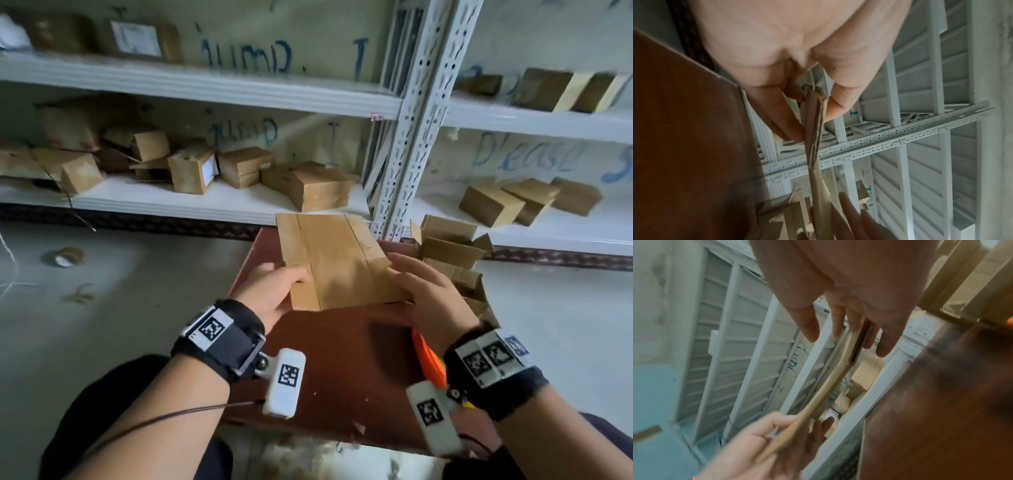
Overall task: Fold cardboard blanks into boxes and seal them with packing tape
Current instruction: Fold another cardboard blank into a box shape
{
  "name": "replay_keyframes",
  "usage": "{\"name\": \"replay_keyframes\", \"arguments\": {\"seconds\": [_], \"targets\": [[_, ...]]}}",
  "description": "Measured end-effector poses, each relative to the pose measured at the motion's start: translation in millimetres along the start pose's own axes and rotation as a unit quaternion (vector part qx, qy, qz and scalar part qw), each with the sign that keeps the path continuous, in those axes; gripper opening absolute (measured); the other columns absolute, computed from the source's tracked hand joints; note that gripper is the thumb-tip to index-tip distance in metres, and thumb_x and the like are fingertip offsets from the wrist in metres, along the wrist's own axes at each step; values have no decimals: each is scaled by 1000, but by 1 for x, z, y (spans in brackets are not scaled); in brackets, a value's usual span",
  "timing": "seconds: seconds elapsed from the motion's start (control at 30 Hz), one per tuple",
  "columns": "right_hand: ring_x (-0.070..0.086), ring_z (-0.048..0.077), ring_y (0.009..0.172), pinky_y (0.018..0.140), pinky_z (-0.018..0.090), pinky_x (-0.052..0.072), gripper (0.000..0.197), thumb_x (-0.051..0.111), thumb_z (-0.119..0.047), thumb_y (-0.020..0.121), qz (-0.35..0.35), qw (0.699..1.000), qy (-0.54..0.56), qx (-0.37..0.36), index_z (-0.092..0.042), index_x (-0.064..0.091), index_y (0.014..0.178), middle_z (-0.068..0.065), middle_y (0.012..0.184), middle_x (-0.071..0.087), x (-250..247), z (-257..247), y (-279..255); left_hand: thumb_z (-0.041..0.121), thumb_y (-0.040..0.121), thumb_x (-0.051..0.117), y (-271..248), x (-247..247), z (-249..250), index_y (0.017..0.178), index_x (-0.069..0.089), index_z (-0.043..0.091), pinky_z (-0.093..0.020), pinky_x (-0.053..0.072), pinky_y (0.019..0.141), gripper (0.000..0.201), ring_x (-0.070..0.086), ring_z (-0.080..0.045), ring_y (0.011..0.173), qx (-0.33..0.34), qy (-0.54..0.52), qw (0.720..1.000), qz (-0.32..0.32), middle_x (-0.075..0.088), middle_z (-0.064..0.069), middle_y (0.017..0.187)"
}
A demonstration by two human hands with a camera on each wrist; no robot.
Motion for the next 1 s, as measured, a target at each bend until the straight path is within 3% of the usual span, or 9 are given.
{"name": "replay_keyframes", "arguments": {"seconds": [0.1, 0.2, 0.27, 0.43, 0.57, 0.73, 0.83, 0.9, 1.0], "targets": [[52, 26, 141, 120, 53, 40, 65, 72, -38, 84, -30, 969, -236, -65, -30, 55, 146, -2, 147, 60, 3, 7, -2, -6, 82, 70, -9, 11, -22, 113, 63, -1, -39, 64, 73, 33, 68, -32, 108, -22, -13, 1000, 0, 69, -24, 120], [-3, 24, 162, 125, 54, -12, 73, 66, -39, 85, -38, 785, -579, -218, -39, 42, 154, -5, 173, 15, 29, 4, -5, -2, 77, 72, -6, 21, -26, 117, 66, -1, -41, 64, 81, 40, 67, -33, 111, -24, -44, 999, 8, 68, -23, 124], [14, 25, 161, 128, 57, -6, 74, 64, -24, 84, -43, 723, -622, -297, -33, 44, 155, -1, 171, 27, 47, -1, -15, -8, 87, 65, -6, 32, -29, 115, 67, 0, -35, 63, 68, 30, 71, -28, 99, -21, -58, 998, -4, 74, -19, 112], [51, 23, 138, 124, 40, 27, 83, 65, -26, 86, -133, 775, -587, -192, -29, 30, 161, -4, 152, 54, 47, 15, 1, -9, 90, 61, -8, 40, -30, 118, 67, -2, -37, 64, 72, 30, 74, -27, 93, -15, -56, 998, -19, 76, -19, 112], [49, 21, 141, 118, 38, 35, 83, 68, -41, 86, -140, 761, -589, -235, -32, 32, 161, -10, 160, 45, 54, 21, 2, -7, 93, 58, -6, 42, -20, 117, 67, -4, -39, 65, 79, 26, 72, -24, 92, -3, -88, 995, -39, 75, -17, 105], [61, 24, 132, 104, 39, 52, 67, 55, -12, 90, -49, 799, -512, -312, -36, 52, 152, -8, 151, 58, 41, 5, 14, 24, 101, 61, -10, 60, -17, 107, 64, 6, -41, 65, 72, 18, 75, -29, 87, -9, -106, 989, -105, 74, -16, 101], [67, 10, 120, 102, 27, 52, 55, 62, -5, 91, -2, 850, -428, -307, -33, 67, 138, -13, 129, 73, 19, -1, 26, 30, 105, 53, 0, 44, -8, 105, 60, 11, -41, 64, 71, 20, 75, -33, 95, 20, -64, 995, -75, 71, -16, 119], [65, -7, 89, 83, 11, 49, 29, 66, -8, 96, 28, 879, -376, -292, -24, 77, 116, -24, 90, 73, 2, -3, 32, 28, 102, 62, 14, 17, 1, 109, 60, 16, -43, 63, 80, 14, 74, -28, 102, 81, 13, 997, 4, 69, -9, 124], [65, -2, 74, 71, 25, 53, 9, 72, -13, 97, 23, 912, -300, -281, -16, 80, 97, -10, 79, 77, -14, -6, 34, 75, 68, 82, 23, -12, 11, 125, 51, 34, -46, 53, 104, 77, 64, -16, 120, 156, 196, 964, 89, 64, 9, 130]]}}
Point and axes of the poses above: each hand's wrist, its own y-axis towards the middle knuckle, its own x-axis out of the palm, z = x × y, the point moved 10 cm from there along y, towards the middle knuckle
